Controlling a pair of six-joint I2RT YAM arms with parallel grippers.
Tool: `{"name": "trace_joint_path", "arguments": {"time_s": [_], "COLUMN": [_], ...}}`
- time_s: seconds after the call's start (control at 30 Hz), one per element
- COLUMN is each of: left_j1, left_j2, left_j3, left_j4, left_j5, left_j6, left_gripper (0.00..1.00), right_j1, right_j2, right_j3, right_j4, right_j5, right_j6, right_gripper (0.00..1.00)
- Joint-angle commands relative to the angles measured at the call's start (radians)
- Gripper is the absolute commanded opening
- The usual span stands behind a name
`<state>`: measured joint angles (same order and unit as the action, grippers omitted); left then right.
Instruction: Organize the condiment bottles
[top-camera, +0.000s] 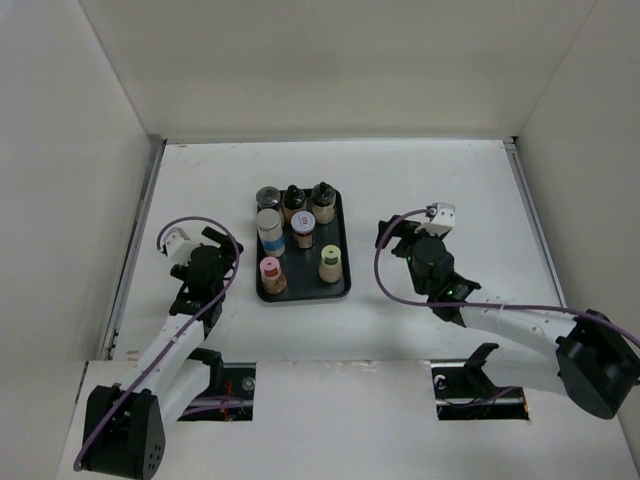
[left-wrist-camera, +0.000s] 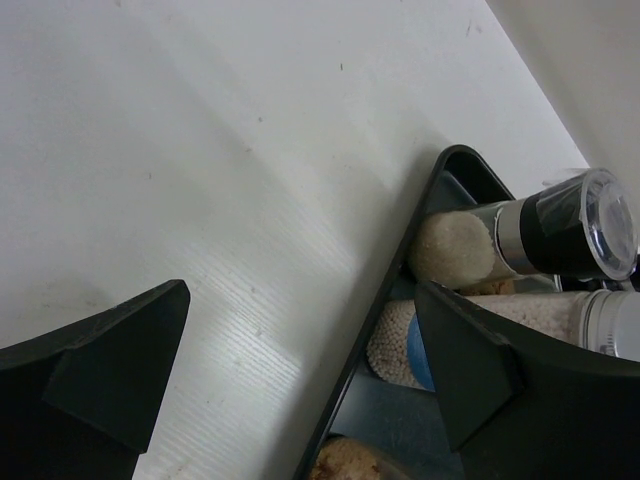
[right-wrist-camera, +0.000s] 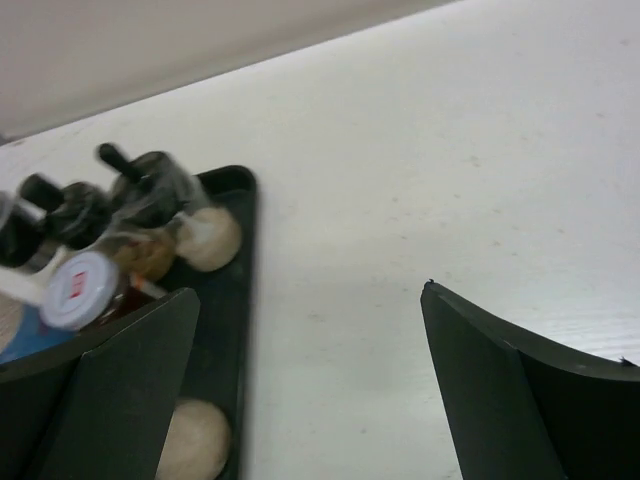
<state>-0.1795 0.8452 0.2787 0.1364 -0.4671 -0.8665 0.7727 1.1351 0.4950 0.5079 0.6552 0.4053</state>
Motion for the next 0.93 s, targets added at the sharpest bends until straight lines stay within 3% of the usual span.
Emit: {"name": "trace_joint_path", "arguments": {"time_s": [0.0, 0.33, 0.9], "left_j1": [-0.01, -0.042, -0.045], "left_j2": [0.008, -0.028, 0.014], "left_j3": [0.062, 0.054, 0.065], "left_j4": [-0.018, -0.018, -0.009], "left_j5": [-0.005, -0.004, -0.03], "left_j6": [-0.002, -0.005, 0.02], "left_gripper": [1.0, 1.0, 1.0], "right_j1": [-0.068, -0.08, 0.035], "right_j2": [0.024, 0.132, 0.19], "right_j3": [-0.007, 0.06, 0.134], "right_j4": [-0.011, -0.032, -0.045], "right_j5": [-0.011, -0.098, -0.011], "right_j6": [0.107, 0.098, 0.038], "right_gripper": [1.0, 1.0, 1.0]}}
